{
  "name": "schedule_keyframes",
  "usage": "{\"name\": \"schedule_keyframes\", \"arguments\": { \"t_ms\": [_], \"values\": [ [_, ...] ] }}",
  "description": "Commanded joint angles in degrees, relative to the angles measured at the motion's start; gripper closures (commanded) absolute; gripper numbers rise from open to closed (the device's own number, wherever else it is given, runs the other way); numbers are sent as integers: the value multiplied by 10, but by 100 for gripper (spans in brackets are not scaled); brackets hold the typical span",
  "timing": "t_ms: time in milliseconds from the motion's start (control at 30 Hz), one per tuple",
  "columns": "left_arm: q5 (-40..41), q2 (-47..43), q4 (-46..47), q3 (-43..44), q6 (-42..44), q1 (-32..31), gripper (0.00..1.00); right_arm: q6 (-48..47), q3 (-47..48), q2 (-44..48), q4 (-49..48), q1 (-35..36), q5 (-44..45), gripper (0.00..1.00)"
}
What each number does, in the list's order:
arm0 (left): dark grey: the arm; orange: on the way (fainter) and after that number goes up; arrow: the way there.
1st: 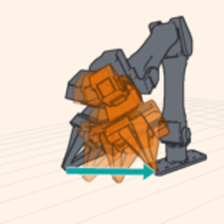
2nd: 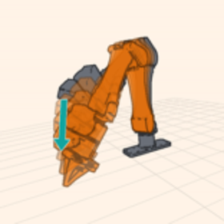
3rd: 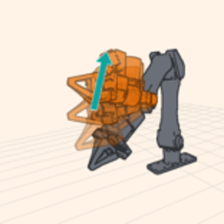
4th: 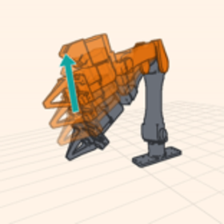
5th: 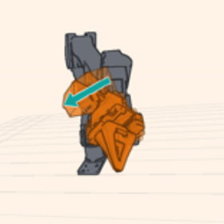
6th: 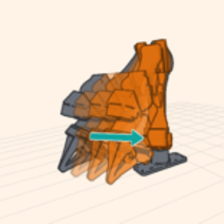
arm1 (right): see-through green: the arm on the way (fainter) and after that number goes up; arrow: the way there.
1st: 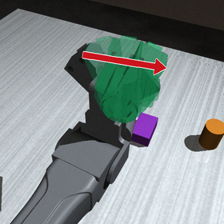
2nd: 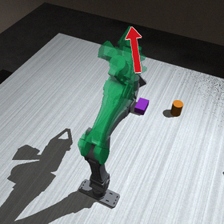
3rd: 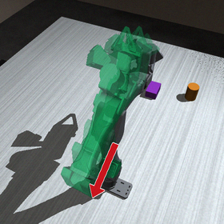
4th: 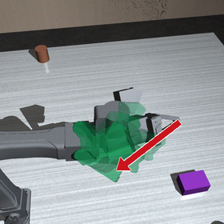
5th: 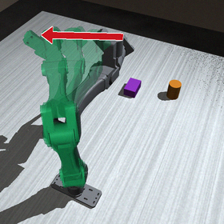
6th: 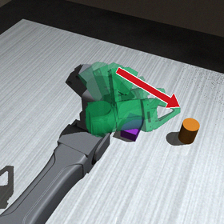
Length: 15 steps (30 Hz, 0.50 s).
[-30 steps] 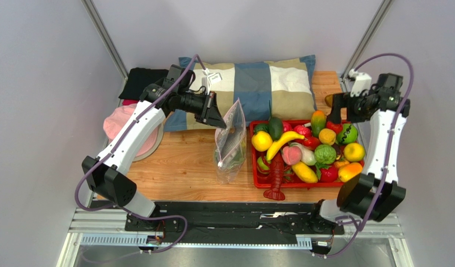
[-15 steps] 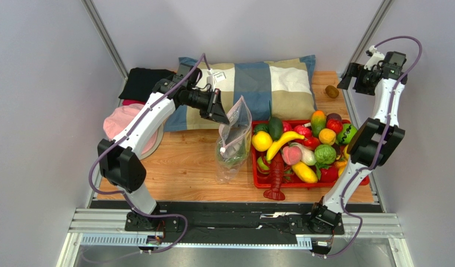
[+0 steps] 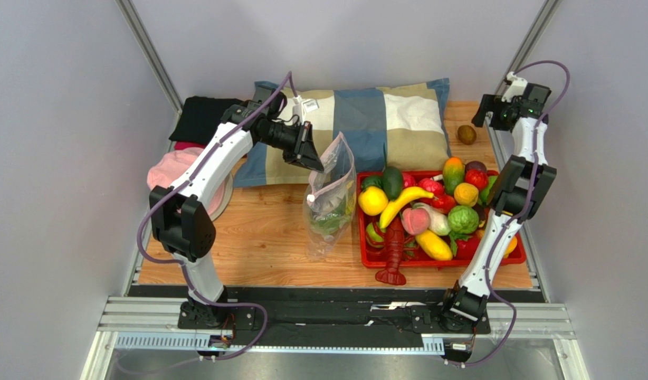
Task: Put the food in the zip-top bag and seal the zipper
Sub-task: Pick up the fake fruit from the corner of the board.
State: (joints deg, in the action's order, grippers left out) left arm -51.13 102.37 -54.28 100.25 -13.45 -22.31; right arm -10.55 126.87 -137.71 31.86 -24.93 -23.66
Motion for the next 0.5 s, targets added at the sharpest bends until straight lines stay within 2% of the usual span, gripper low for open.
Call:
{"name": "schedule_keyframes", "arguments": {
  "t_ms": [0,200,467],
  "values": [
    [-9,11,-11,28,19,6,100,-55,71,-50,-53,24,1,0],
    [-7,20,-11,35,16,8,100,-97,82,-83,-51,42,0,0],
    [-4,23,-10,36,12,10,100,-96,78,-103,-39,46,18,2]
  ]
}}
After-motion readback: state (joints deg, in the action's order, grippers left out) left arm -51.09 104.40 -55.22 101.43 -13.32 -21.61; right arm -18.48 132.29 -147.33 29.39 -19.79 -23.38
